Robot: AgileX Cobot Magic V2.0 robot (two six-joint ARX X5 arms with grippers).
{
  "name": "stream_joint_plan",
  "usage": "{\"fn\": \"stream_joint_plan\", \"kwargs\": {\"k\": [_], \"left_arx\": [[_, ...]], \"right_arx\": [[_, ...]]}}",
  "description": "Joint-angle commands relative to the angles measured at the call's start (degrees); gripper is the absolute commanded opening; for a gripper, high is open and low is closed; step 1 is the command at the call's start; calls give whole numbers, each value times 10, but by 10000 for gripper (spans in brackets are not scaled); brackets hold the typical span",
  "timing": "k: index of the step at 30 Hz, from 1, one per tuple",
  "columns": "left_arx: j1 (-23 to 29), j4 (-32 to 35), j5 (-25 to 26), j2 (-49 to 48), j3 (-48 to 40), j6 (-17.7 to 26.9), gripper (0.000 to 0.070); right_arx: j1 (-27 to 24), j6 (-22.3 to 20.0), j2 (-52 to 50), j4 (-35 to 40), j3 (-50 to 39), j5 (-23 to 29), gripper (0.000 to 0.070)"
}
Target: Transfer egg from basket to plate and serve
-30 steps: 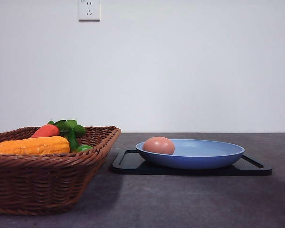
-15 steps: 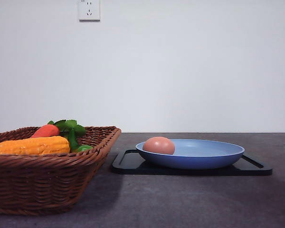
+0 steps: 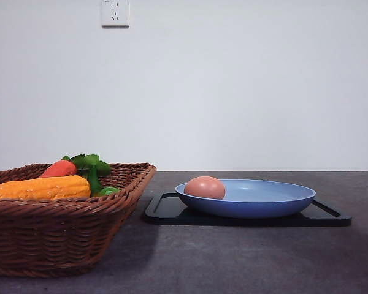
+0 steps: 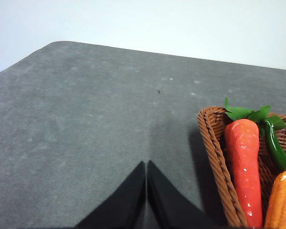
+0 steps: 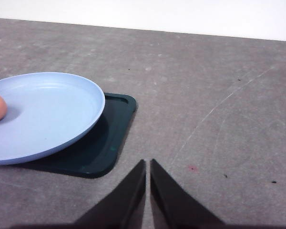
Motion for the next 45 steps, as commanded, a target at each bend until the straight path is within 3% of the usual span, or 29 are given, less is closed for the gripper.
{"fn": "stream_joint_plan", "kwargs": {"k": [1, 45], "left_arx": [[0, -10, 1, 0, -13, 7, 0], [0, -10, 1, 0, -13, 7, 0]], "right_arx": [[2, 6, -1, 5, -3, 0, 0], [2, 6, -1, 5, -3, 0, 0]]}}
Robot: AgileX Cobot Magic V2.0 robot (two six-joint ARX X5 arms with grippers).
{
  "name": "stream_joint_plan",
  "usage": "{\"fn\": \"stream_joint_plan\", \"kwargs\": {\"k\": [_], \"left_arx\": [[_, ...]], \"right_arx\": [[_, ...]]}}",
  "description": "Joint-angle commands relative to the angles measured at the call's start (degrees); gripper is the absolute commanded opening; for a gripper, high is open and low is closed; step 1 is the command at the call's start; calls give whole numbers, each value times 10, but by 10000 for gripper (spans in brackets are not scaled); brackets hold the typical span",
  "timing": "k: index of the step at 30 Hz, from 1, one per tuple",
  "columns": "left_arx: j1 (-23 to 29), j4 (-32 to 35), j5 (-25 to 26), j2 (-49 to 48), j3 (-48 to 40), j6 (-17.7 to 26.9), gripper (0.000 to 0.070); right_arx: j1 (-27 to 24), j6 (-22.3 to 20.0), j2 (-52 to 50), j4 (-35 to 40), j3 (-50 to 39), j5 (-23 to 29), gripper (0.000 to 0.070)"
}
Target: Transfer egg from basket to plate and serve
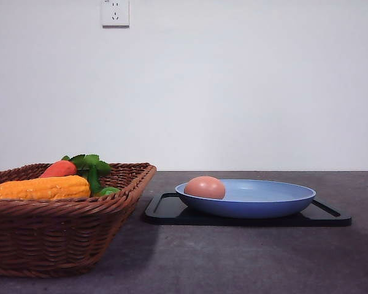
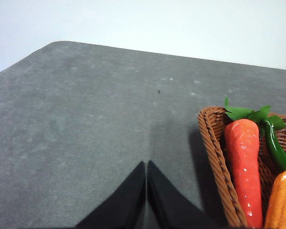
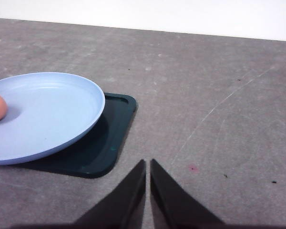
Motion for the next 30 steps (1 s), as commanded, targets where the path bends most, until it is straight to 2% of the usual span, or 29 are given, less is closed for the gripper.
{"fn": "stream_joint_plan", "kwargs": {"k": [1, 30], "left_arx": [[0, -10, 1, 0, -13, 7, 0], [0, -10, 1, 0, -13, 7, 0]], "right_arx": [[2, 6, -1, 6, -3, 0, 0], [2, 6, -1, 5, -3, 0, 0]]}}
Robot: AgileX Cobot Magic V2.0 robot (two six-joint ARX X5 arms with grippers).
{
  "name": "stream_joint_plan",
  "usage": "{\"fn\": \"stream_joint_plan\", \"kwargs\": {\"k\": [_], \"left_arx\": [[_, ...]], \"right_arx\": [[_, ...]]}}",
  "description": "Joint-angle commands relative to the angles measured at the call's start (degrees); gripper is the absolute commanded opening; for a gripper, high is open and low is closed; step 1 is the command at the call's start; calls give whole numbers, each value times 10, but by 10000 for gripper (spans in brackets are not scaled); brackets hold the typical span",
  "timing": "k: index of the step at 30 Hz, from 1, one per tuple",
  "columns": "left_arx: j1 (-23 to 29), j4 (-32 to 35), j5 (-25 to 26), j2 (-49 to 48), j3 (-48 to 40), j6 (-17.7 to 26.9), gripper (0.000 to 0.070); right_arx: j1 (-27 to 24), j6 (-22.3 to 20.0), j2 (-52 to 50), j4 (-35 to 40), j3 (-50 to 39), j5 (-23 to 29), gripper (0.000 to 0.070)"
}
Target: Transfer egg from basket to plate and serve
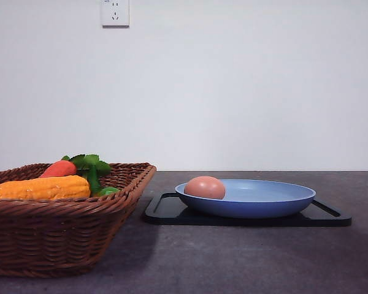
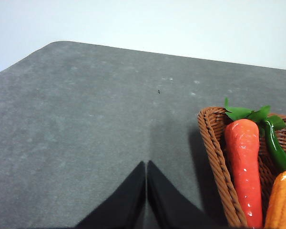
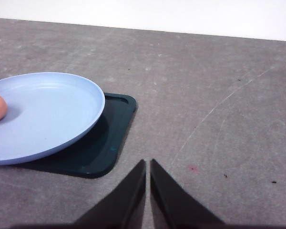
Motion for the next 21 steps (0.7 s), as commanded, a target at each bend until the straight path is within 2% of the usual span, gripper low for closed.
{"fn": "stream_joint_plan", "kwargs": {"k": [1, 21], "left_arx": [[0, -10, 1, 0, -13, 7, 0], [0, -10, 1, 0, -13, 7, 0]], "right_arx": [[2, 6, -1, 5, -3, 0, 0], [2, 6, -1, 5, -3, 0, 0]]}}
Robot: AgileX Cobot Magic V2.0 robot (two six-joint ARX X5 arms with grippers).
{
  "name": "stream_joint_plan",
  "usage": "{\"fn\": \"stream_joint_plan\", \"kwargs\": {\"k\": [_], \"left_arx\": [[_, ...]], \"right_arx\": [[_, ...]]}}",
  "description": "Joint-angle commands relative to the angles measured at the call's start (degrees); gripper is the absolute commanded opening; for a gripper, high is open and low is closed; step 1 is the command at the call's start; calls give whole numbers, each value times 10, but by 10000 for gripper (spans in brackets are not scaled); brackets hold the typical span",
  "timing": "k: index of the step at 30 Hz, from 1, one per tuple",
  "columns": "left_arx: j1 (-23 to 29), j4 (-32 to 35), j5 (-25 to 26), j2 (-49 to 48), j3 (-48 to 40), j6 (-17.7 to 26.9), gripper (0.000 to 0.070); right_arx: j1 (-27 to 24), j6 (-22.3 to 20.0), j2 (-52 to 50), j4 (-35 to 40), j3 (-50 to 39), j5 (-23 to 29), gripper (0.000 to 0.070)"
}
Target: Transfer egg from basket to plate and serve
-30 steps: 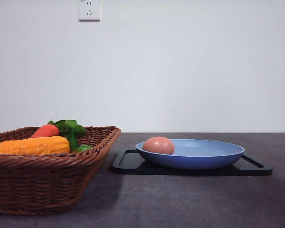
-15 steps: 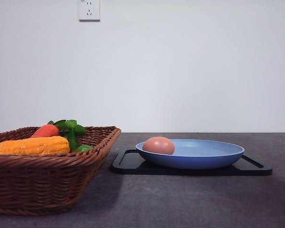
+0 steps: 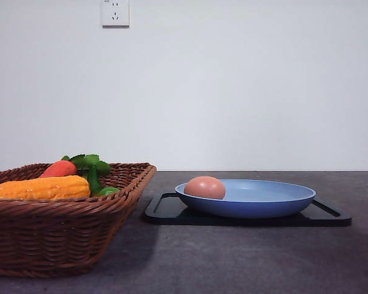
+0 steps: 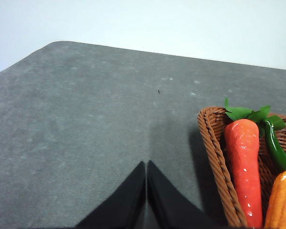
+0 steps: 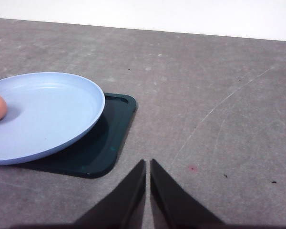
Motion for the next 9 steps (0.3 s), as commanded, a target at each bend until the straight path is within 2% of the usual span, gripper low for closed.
{"fn": "stream_joint_plan", "kwargs": {"k": [1, 9], "left_arx": [[0, -10, 1, 0, -13, 7, 0], [0, -10, 1, 0, -13, 7, 0]], "right_arx": [[2, 6, -1, 5, -3, 0, 0], [2, 6, -1, 5, -3, 0, 0]]}}
